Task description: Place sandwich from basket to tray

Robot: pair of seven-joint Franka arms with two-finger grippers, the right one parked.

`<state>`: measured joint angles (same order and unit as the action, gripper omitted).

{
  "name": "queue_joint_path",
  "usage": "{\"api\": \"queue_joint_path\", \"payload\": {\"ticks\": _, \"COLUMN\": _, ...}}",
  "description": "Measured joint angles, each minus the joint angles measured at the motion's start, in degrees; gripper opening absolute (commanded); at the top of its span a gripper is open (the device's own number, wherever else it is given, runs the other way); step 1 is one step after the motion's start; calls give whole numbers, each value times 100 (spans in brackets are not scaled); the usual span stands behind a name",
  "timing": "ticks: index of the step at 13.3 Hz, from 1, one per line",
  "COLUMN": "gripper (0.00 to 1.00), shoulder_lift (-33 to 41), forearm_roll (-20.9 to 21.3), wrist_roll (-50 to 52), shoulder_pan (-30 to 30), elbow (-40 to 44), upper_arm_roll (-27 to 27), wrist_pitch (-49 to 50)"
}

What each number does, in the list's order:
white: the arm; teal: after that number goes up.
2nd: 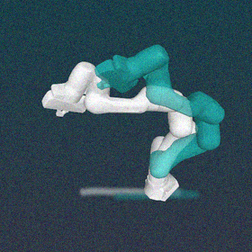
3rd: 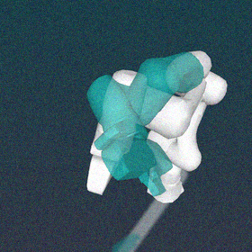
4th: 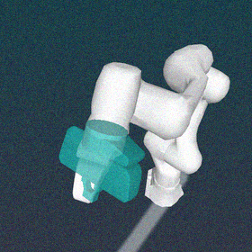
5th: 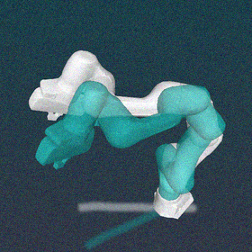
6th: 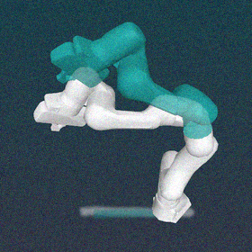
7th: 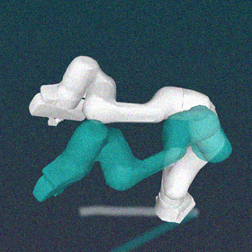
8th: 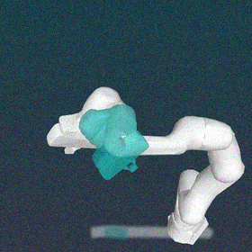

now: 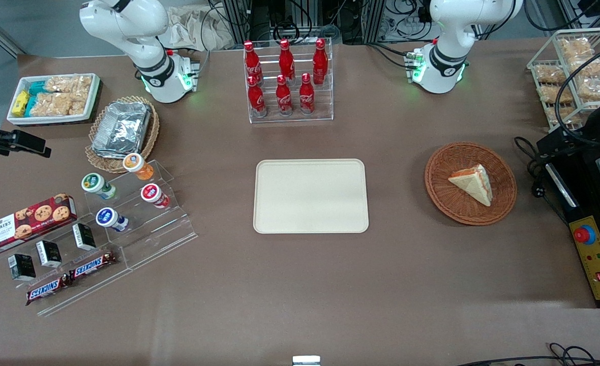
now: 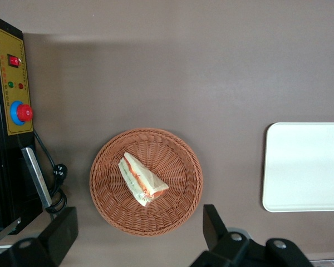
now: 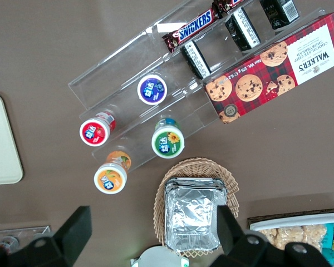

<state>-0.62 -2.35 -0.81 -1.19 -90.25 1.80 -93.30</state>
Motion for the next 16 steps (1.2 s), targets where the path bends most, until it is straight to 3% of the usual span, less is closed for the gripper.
{"api": "queue_joint_path", "payload": {"ticks": 5, "gripper": 100, "shoulder_lift": 0, "forearm_roll": 0, "wrist_roll": 84, "shoulder_pan": 1, "elbow": 29, "upper_arm_roll": 1, "wrist_pitch": 109}}
{"api": "queue_joint_path", "payload": {"ticks": 11, "gripper": 100, "shoulder_lift": 30, "forearm_roll": 0, "wrist_roll": 2534, "shoulder_pan": -2, "elbow": -274, "upper_arm_roll": -5, "wrist_pitch": 289}}
{"api": "queue_joint_path", "payload": {"ticks": 13, "gripper": 100, "shoulder_lift": 184, "forearm_roll": 0, "wrist_roll": 3019, "shoulder_pan": -6, "elbow": -742, "upper_arm_roll": -22, "wrist_pitch": -82}}
{"api": "queue_joint_path", "payload": {"ticks": 16, "gripper": 100, "shoulder_lift": 807, "forearm_roll": 0, "wrist_roll": 3797, "shoulder_pan": -3, "elbow": -2182, "upper_arm_roll": -19, "wrist_pitch": -1181}}
